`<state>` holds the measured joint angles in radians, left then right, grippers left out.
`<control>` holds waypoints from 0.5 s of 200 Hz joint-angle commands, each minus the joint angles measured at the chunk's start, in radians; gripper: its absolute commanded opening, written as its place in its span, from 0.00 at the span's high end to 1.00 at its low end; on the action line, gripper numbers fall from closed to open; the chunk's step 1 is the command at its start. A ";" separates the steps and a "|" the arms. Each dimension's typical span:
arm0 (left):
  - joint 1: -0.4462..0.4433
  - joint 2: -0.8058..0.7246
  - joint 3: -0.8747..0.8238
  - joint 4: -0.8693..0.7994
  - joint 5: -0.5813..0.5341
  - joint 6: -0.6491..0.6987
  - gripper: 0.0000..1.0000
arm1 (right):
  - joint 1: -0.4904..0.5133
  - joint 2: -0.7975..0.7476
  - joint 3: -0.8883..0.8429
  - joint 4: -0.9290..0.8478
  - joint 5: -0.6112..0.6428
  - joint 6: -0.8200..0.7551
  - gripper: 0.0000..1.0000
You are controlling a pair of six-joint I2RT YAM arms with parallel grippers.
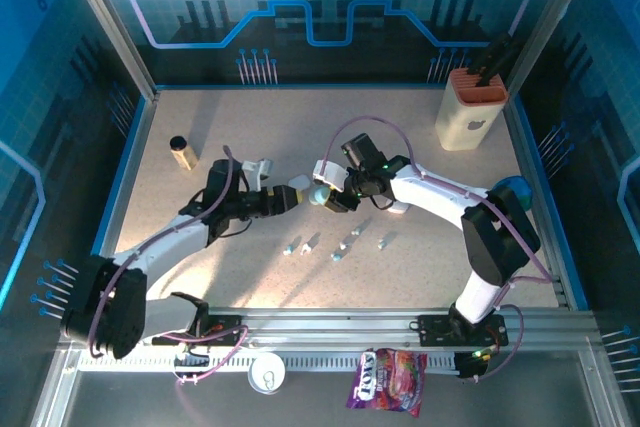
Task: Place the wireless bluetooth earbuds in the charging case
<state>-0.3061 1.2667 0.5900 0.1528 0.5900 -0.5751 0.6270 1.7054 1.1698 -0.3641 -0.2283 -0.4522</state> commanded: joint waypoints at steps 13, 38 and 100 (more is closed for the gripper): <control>-0.041 0.095 0.061 0.135 0.026 -0.054 0.35 | -0.008 -0.047 -0.021 0.035 -0.075 0.017 0.70; -0.057 0.165 0.076 0.212 0.045 -0.087 0.35 | -0.009 -0.049 -0.022 0.020 -0.089 0.011 0.70; -0.086 0.260 0.093 0.316 0.072 -0.132 0.45 | -0.009 -0.066 -0.039 0.014 -0.140 0.007 0.71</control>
<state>-0.3801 1.5047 0.6521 0.3954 0.6258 -0.6781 0.6270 1.6684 1.1423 -0.3504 -0.3161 -0.4458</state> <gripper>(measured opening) 0.577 0.321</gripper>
